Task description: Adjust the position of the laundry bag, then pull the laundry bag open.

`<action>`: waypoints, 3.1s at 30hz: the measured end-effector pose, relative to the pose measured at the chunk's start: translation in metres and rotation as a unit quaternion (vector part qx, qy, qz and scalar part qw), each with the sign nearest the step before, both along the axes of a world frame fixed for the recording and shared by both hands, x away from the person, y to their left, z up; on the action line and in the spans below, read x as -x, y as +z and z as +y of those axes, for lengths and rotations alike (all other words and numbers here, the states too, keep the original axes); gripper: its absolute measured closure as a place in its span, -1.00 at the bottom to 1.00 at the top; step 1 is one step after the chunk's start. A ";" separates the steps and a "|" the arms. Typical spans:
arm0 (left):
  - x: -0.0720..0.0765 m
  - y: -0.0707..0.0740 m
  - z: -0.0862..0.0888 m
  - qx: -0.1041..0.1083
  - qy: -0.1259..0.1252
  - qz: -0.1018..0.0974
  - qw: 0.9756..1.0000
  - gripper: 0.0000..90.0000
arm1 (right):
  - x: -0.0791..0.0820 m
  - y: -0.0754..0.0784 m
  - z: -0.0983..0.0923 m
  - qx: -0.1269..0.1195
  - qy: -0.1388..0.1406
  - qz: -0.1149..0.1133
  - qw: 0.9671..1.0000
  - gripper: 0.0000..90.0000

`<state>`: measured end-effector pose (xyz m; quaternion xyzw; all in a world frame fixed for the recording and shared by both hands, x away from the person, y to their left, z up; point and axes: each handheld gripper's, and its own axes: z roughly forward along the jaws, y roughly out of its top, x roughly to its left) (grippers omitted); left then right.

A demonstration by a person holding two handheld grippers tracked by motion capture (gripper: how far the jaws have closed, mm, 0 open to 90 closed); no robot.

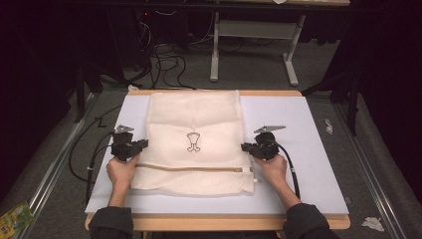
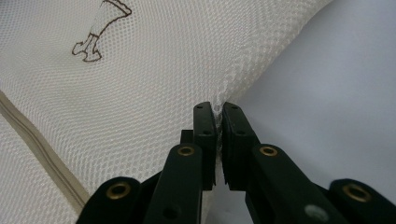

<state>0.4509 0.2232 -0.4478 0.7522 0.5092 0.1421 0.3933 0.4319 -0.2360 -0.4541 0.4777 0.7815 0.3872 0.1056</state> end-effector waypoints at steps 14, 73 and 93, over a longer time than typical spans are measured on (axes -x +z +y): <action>-0.004 0.000 -0.042 0.012 -0.036 -0.002 0.999 0.90 | 0.014 0.003 -0.044 0.004 -0.024 -0.008 1.000 0.92; 0.043 -0.013 -0.114 -0.050 -0.062 -0.075 0.994 0.09 | 0.069 -0.008 -0.116 0.016 -0.105 -0.057 0.993 0.03; 0.087 -0.005 -0.145 -0.041 -0.131 -0.117 0.984 0.00 | 0.096 -0.018 -0.108 0.008 -0.099 -0.025 0.995 -0.02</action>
